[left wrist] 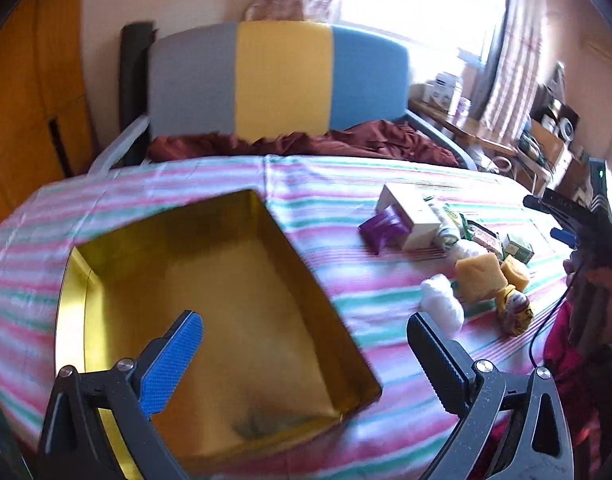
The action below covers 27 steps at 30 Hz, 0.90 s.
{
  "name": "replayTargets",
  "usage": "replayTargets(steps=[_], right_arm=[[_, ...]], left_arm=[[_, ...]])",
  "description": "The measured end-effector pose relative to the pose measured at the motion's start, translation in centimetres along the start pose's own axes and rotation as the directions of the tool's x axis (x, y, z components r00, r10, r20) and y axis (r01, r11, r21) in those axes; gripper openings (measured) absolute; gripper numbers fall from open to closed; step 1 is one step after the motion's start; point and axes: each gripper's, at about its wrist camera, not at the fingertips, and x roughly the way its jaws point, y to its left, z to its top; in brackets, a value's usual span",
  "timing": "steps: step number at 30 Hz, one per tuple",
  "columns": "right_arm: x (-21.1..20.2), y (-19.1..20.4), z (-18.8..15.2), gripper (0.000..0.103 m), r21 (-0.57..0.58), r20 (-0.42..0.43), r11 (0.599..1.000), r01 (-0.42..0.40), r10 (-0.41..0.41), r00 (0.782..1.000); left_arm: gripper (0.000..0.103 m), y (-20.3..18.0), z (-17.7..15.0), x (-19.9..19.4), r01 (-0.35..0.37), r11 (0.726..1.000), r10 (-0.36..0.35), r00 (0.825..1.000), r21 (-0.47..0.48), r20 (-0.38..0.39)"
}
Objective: Organize objects
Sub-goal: 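Reach the left gripper to the purple snack packet and grasp it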
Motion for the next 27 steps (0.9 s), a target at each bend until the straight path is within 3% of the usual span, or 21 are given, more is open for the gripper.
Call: replayTargets(steps=[3, 7, 12, 16, 19, 23, 27], right_arm=[[0.0, -0.1, -0.1, 0.101, 0.001, -0.009, 1.000, -0.027, 0.027, 1.000], [-0.2, -0.1, -0.1, 0.101, 0.009, -0.006, 0.999, -0.053, 0.053, 0.999], [-0.2, 0.0, -0.1, 0.101, 0.002, -0.009, 0.997, -0.082, 0.082, 0.997], [-0.1, 0.2, -0.1, 0.101, -0.002, -0.020, 0.995, -0.097, 0.097, 0.995], [0.0, 0.2, -0.1, 0.101, 0.002, -0.028, 0.994, -0.109, 0.109, 0.994], [0.2, 0.1, -0.1, 0.101, 0.004, -0.036, 0.993, -0.116, 0.117, 0.993], [0.5, 0.1, -0.1, 0.101, 0.004, -0.053, 0.993, -0.121, 0.121, 0.991]], left_arm=[[0.103, -1.9, 1.5, 1.4, 0.032, 0.994, -0.029, 0.999, 0.109, -0.026], [0.103, -4.4, 3.7, 4.1, 0.029, 0.971, -0.014, 0.998, 0.235, -0.063], [0.103, -6.2, 6.6, 8.5, 0.115, 0.938, -0.069, 0.987, 0.328, -0.148], [0.103, -7.7, 8.0, 12.3, 0.164, 0.889, -0.074, 0.973, 0.427, -0.218], [0.095, -8.6, 8.4, 15.0, 0.179, 0.855, -0.053, 0.964, 0.487, -0.261], [0.094, -9.5, 8.6, 17.6, 0.219, 0.822, -0.057, 0.950, 0.526, -0.306], [0.086, -10.5, 8.3, 19.5, 0.255, 0.770, -0.049, 0.938, 0.585, -0.344]])
